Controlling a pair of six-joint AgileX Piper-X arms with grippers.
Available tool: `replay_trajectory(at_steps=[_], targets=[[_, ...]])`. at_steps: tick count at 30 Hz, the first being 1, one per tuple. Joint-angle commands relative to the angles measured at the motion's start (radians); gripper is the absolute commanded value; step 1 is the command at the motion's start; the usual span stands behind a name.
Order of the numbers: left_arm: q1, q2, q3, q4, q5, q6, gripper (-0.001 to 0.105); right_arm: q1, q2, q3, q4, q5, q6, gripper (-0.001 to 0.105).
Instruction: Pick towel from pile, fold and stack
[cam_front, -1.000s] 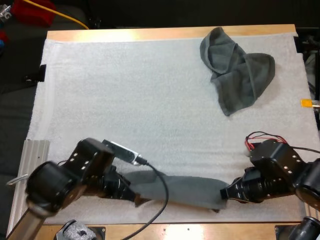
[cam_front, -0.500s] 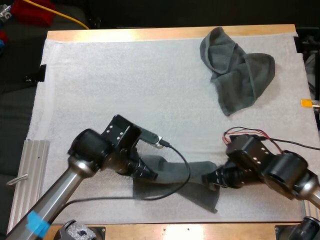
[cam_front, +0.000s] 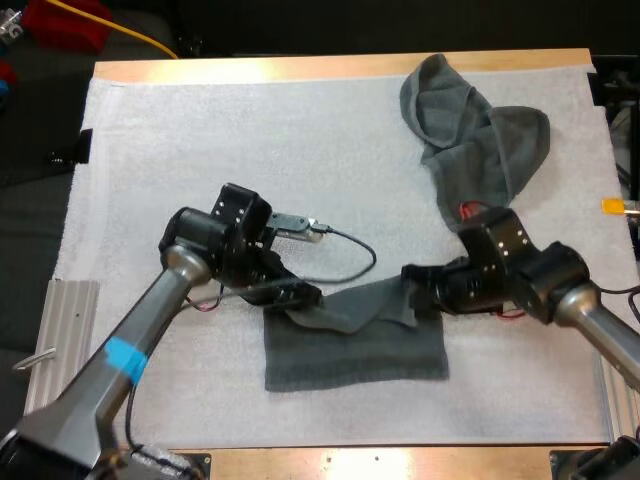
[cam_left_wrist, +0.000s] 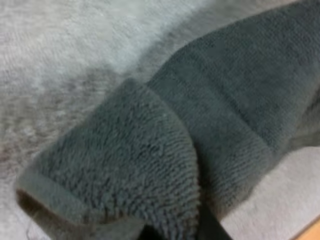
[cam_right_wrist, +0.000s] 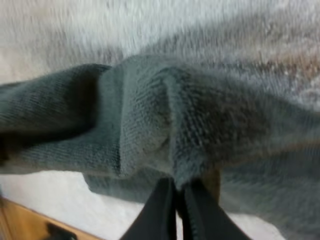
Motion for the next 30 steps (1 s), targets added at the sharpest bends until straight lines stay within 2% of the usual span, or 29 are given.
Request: replay_trajectory(at_steps=[1,4,8,15,19,22,27,30], targets=[[0.018,0.019,-0.006,-0.014,0.011,0.007,0.000,-0.019,0.011,0.000,-0.030,-0.032,0.017,0.001],[0.065,0.066,-0.006,-0.048,0.015,0.007,0.000,-0.054,0.044,0.002,-0.083,-0.055,0.056,0.001],[0.121,0.112,-0.006,-0.096,0.087,0.004,0.000,-0.082,0.089,0.002,-0.150,-0.079,0.104,0.001],[0.193,0.204,-0.006,-0.182,0.199,-0.087,0.000,-0.091,0.176,0.002,-0.300,-0.087,0.221,0.001],[0.217,0.248,-0.006,-0.215,0.226,-0.138,0.000,-0.091,0.219,0.002,-0.377,-0.061,0.289,0.001],[0.233,0.270,-0.006,-0.236,0.231,-0.162,0.009,-0.091,0.241,0.007,-0.435,-0.029,0.330,0.001],[0.260,0.275,-0.006,-0.291,0.231,-0.223,0.030,-0.091,0.253,0.007,-0.485,0.087,0.387,0.001],[0.276,0.275,-0.006,-0.316,0.232,-0.247,0.036,-0.091,0.253,0.007,-0.518,0.155,0.423,0.001]])
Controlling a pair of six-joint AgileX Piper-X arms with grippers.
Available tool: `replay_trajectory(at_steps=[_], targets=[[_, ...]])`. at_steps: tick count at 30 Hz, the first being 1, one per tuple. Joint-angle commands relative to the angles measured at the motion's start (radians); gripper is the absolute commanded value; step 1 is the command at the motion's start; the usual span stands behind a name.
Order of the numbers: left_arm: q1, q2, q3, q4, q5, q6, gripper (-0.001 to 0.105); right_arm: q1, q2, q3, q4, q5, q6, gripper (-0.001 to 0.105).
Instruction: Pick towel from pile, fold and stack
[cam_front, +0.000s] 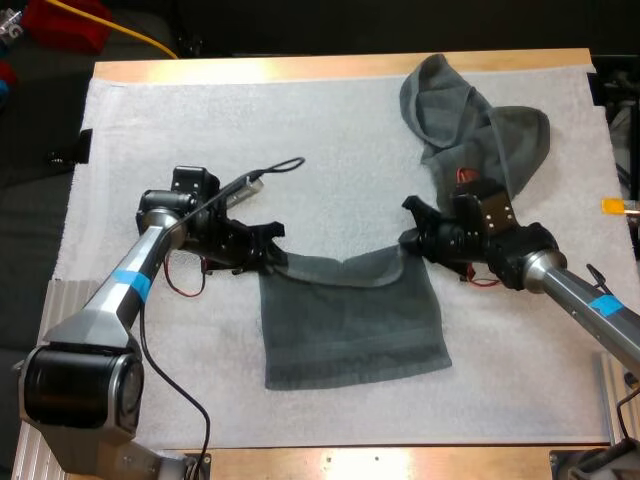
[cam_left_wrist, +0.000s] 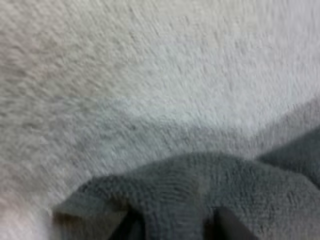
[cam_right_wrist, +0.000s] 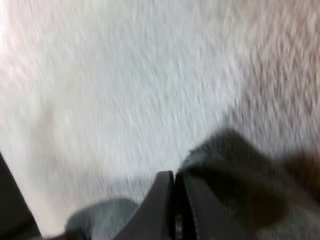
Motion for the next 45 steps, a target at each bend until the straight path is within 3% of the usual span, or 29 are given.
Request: replay_trajectory(at_steps=[1,5,8,11,15,18,24,34,38,45], targets=[[0.007,-0.003,-0.006,-0.012,0.016,-0.014,0.039,-0.003,-0.004,-0.002,-0.029,0.035,0.022,0.001],[0.018,-0.003,-0.006,-0.019,0.033,-0.014,0.054,-0.003,-0.004,-0.002,-0.101,0.072,0.041,0.003],[0.018,-0.003,-0.006,-0.028,0.067,-0.014,0.064,-0.003,-0.005,-0.002,-0.146,0.092,0.056,0.013],[0.018,-0.005,-0.006,-0.033,0.096,0.008,0.065,-0.003,-0.006,-0.002,-0.170,0.052,0.037,0.030],[0.018,-0.032,-0.006,-0.032,0.064,0.099,0.064,-0.003,-0.009,-0.002,-0.181,-0.040,-0.156,0.055],[0.018,-0.075,-0.006,-0.032,-0.006,0.163,0.062,-0.003,-0.024,-0.002,-0.155,-0.074,-0.282,0.061],[0.018,-0.173,-0.006,-0.035,-0.052,0.264,0.062,0.003,-0.098,-0.002,-0.009,-0.045,-0.469,0.061],[0.014,-0.346,-0.006,0.009,-0.145,0.334,0.062,0.039,-0.206,-0.002,0.288,0.039,-0.679,0.060],[0.014,-0.414,-0.006,0.067,-0.189,0.366,0.062,0.085,-0.223,-0.002,0.338,0.048,-0.718,0.044],[0.014,-0.514,-0.006,0.186,-0.193,0.404,0.062,0.157,-0.225,-0.002,0.365,0.051,-0.719,0.017]])
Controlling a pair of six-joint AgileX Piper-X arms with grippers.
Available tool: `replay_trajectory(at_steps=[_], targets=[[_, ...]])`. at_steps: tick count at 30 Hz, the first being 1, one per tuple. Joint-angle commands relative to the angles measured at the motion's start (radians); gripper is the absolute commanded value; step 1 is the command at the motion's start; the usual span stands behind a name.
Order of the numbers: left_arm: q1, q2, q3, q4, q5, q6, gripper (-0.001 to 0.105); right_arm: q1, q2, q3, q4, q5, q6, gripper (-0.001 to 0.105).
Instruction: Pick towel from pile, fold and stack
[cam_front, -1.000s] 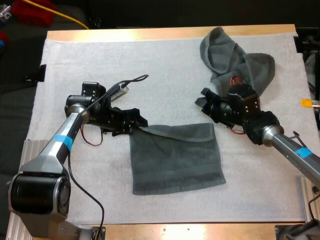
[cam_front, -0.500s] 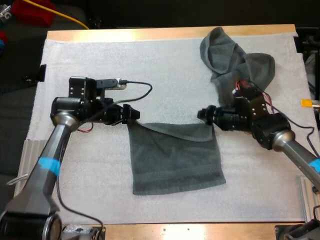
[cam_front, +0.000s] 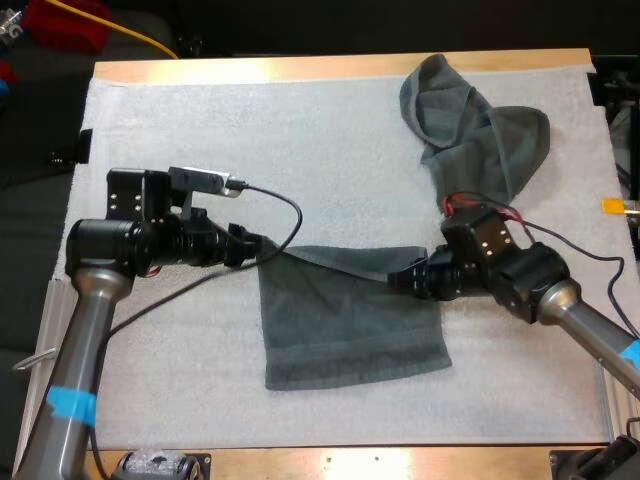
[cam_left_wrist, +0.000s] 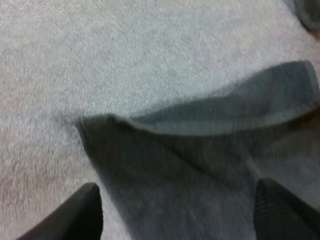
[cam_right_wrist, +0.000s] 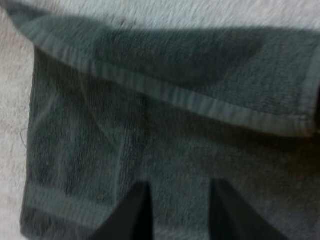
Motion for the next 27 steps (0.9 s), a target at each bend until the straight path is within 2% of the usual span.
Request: replay_trajectory(at_steps=[1,4,10,13,27], targets=[[-0.005,-0.026,-0.006,0.030,-0.012,0.015,0.062,0.011,-0.011,-0.003,0.006,0.010,-0.011,0.012],[-0.005,-0.068,-0.006,0.076,-0.012,0.027,0.062,0.032,-0.010,-0.003,0.019,0.050,-0.011,0.000],[-0.005,-0.137,-0.006,0.135,0.013,0.034,0.062,0.058,-0.010,-0.003,0.060,0.134,-0.011,0.001],[-0.005,-0.147,-0.006,0.146,0.043,0.034,0.062,0.058,-0.007,-0.003,0.058,0.142,-0.011,0.001],[-0.005,-0.146,-0.006,0.146,0.043,0.034,0.062,0.058,0.149,-0.003,-0.029,0.156,-0.011,0.001]])
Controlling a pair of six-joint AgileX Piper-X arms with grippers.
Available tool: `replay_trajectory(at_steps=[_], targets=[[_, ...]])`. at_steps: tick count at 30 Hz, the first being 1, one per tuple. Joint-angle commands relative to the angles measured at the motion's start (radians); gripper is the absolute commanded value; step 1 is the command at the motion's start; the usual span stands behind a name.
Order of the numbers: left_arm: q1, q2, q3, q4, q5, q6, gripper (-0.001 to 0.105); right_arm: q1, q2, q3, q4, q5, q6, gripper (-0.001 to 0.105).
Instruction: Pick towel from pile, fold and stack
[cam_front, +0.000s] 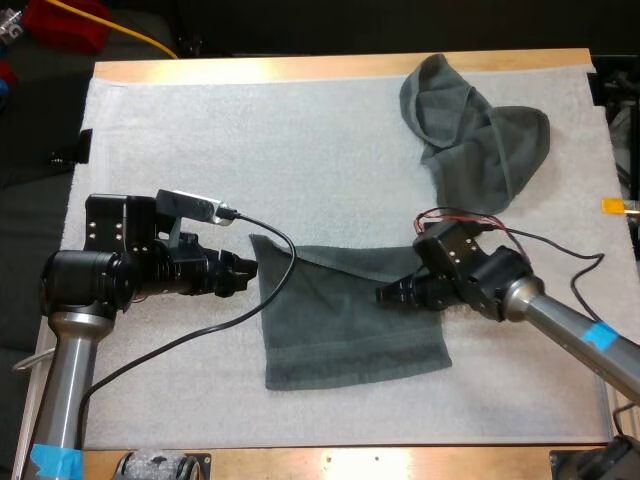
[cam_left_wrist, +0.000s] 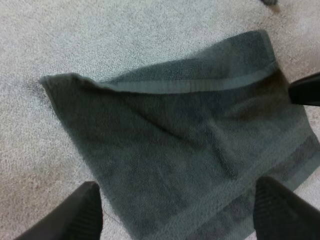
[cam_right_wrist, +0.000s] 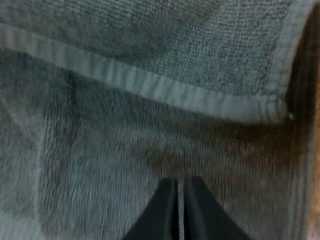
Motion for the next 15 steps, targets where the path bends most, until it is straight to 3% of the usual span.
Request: replay_trajectory(at_steps=[1,15], targets=[[-0.005,-0.004,-0.006,0.002,0.007,0.006,0.062,0.002,0.011,-0.003,-0.022,0.003,-0.011,0.001],[-0.005,-0.004,-0.006,0.002,0.007,0.006,0.062,0.002,0.148,-0.003,-0.119,0.005,-0.011,0.001]])
